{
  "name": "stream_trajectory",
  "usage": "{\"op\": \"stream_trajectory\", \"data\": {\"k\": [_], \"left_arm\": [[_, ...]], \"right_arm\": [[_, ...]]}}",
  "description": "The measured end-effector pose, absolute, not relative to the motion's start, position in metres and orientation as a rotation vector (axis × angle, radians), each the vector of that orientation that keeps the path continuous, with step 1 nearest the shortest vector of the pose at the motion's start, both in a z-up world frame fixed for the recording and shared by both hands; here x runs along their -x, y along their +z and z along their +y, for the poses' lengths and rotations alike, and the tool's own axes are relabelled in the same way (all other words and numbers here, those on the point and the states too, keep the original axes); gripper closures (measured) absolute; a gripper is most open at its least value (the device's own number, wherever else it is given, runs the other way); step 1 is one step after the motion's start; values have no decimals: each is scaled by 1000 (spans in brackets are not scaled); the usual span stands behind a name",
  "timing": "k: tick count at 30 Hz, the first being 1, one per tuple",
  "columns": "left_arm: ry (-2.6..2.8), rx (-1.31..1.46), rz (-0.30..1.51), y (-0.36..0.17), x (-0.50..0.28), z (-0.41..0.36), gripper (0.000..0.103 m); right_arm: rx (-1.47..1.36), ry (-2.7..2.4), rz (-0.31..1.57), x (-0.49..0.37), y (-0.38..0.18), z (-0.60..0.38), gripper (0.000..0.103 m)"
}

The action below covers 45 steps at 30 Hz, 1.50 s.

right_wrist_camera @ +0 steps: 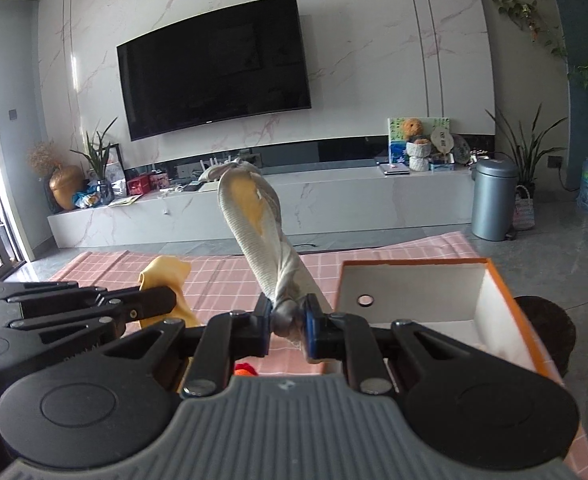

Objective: Organize soft objects
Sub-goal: 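Carry the bag and yellow cloth into the orange box and open both grippers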

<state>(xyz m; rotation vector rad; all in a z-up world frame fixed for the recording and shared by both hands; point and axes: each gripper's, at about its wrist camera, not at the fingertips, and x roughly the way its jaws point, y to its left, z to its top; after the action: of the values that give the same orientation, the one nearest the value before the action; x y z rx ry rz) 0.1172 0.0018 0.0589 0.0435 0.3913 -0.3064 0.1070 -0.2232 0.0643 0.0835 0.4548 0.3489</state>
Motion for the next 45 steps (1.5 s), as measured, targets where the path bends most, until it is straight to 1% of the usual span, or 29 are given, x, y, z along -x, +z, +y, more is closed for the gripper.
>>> {"op": "stream_trajectory", "data": {"k": [9,21,26,36,45], "left_arm": [[-447,-103,388,61,-148,-63,102],[-540,-199,407,52,-202,-126,102],[-547,-275,430,38,-219,-141,102],[-531,-301,530,5,-254,-147,102],[-554,-378,594,-16,-268,-151,101]], "right_arm": [[11,254,459,-123,66,-267,89],[117,198,526,-177,50,-299,89],[145,196,569,-200,37,-300,89],[178,180,683,-243,-5,-300,89],[191,186,770,-262,-32,-297,88]]}}
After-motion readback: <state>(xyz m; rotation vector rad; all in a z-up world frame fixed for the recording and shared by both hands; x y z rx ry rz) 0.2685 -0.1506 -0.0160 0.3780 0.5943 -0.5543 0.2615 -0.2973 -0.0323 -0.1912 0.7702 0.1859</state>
